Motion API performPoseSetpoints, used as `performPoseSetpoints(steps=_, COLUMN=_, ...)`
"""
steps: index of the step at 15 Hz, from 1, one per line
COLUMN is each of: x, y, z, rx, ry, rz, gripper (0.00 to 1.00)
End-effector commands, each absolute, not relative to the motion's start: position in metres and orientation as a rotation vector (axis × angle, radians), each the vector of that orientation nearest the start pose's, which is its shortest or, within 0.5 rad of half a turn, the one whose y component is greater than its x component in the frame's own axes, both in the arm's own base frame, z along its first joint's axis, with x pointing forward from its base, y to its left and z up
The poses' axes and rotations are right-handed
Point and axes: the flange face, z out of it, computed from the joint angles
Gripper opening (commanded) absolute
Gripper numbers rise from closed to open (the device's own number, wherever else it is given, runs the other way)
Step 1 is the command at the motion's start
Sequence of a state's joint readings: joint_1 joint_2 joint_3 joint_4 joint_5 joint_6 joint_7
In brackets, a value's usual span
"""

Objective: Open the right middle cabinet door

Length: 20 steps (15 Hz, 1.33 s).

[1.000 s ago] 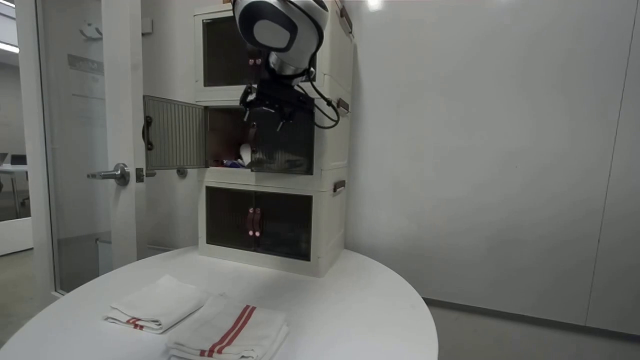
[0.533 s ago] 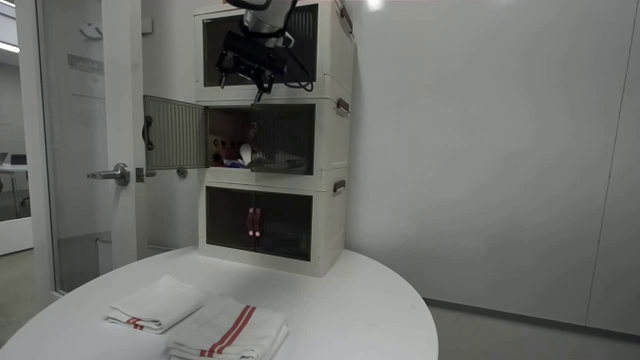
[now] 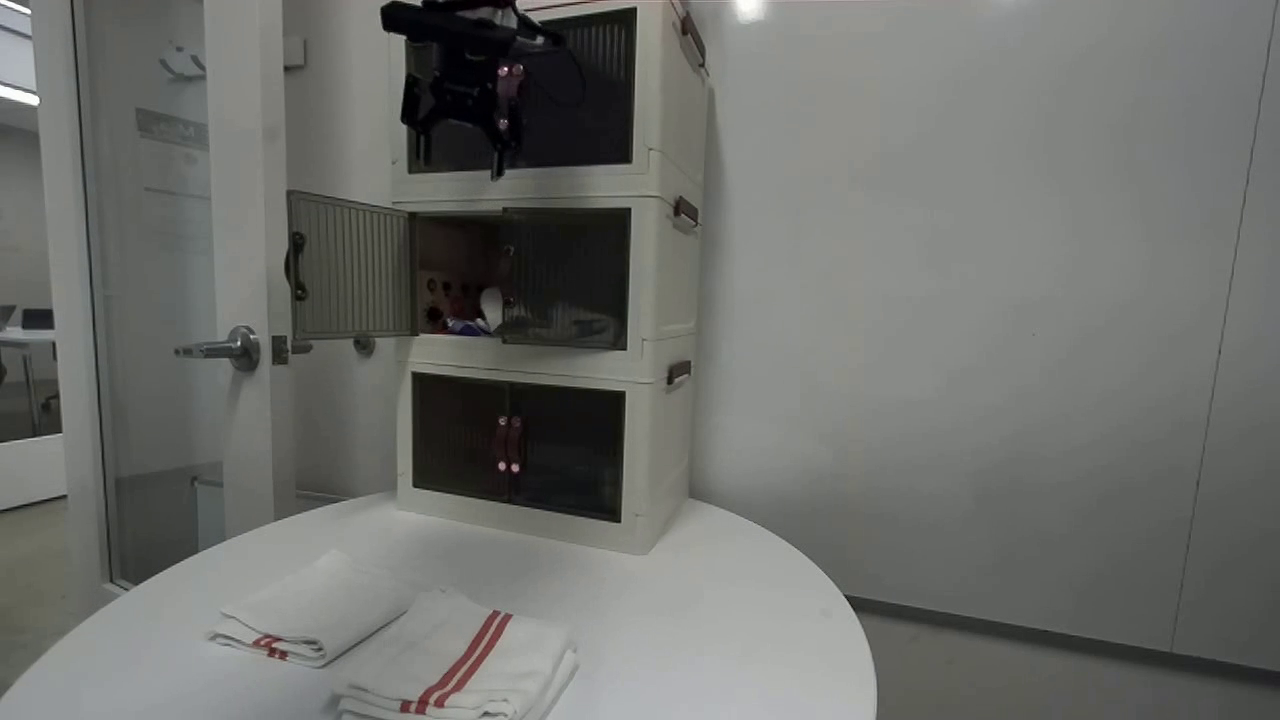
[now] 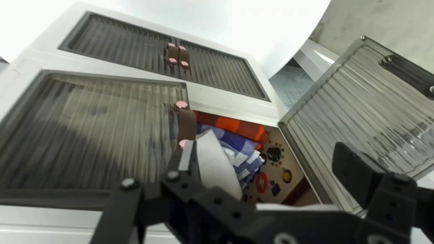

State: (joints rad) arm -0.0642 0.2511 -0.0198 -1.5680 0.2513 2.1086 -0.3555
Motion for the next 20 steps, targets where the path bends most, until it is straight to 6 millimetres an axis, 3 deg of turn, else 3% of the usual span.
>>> performPoseSetpoints(steps=1, x=0.672, y=-0.028, z=0.549, rx=-3.038, ry=-0.175, rz=-0.363, gripper=1.00)
performPoseSetpoints(steps=3, x=0.679, y=-0.021, z=0.549, rx=-3.051, ry=-0.155, rz=-0.285, gripper=1.00)
performPoseSetpoints(steps=9, x=0.714, y=-0.031, z=0.520, rx=-3.049, ry=-0.032, rz=-0.120, gripper=1.00)
performPoseSetpoints(steps=14, x=0.744, y=-0.038, z=0.510, rx=-3.122, ry=0.187, rz=-0.226, gripper=1.00)
performPoseSetpoints(steps=20, x=0.754, y=-0.042, z=0.510, rx=-3.276, ry=0.466, rz=-0.276, gripper=1.00)
